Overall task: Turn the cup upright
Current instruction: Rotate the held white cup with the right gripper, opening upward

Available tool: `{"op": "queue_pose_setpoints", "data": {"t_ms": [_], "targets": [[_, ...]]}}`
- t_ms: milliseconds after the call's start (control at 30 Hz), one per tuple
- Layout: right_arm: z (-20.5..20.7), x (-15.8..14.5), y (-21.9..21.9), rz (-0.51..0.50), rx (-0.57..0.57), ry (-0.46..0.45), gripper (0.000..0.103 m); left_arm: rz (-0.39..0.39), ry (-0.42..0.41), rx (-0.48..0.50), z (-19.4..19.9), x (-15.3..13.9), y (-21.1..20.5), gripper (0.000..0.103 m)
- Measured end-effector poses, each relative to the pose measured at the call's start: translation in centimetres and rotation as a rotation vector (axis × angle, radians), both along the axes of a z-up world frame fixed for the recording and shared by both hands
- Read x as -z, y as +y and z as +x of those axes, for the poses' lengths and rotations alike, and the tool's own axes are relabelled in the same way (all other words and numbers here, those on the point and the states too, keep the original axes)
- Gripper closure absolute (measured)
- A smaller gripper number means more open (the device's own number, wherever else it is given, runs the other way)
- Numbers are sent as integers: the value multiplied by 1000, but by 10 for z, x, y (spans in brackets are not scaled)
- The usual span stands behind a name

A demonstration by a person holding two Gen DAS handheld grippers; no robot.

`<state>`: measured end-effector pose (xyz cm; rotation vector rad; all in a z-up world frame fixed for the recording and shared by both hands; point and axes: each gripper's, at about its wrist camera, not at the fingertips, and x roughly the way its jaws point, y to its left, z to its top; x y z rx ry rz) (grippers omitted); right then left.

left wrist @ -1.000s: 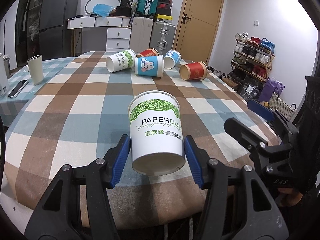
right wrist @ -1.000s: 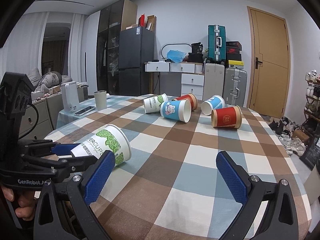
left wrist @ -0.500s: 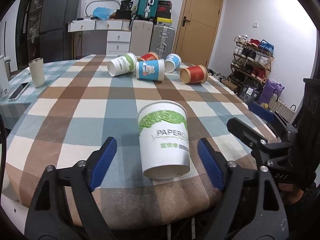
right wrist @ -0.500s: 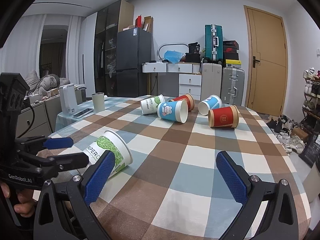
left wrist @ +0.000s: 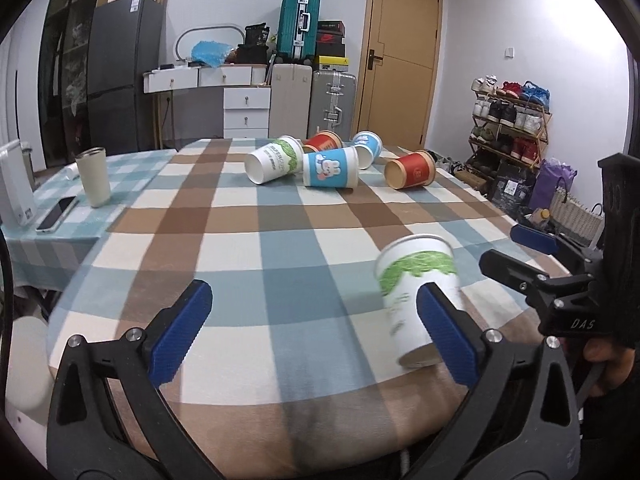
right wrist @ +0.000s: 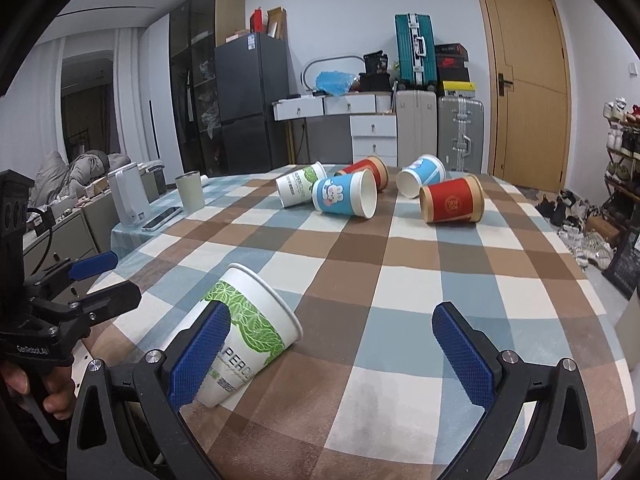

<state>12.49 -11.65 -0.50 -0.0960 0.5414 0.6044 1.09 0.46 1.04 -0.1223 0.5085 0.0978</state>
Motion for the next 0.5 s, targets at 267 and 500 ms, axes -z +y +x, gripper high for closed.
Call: {"op": "queue_pose_setpoints", "data": {"t_ms": [267, 500], "targets": [[1, 0, 22, -29, -7, 66, 0, -4, 11, -13, 2, 8, 19, 1], [13, 0, 32, -16, -2, 185, 0, 5, 31, -7, 6, 19, 19, 1]]}}
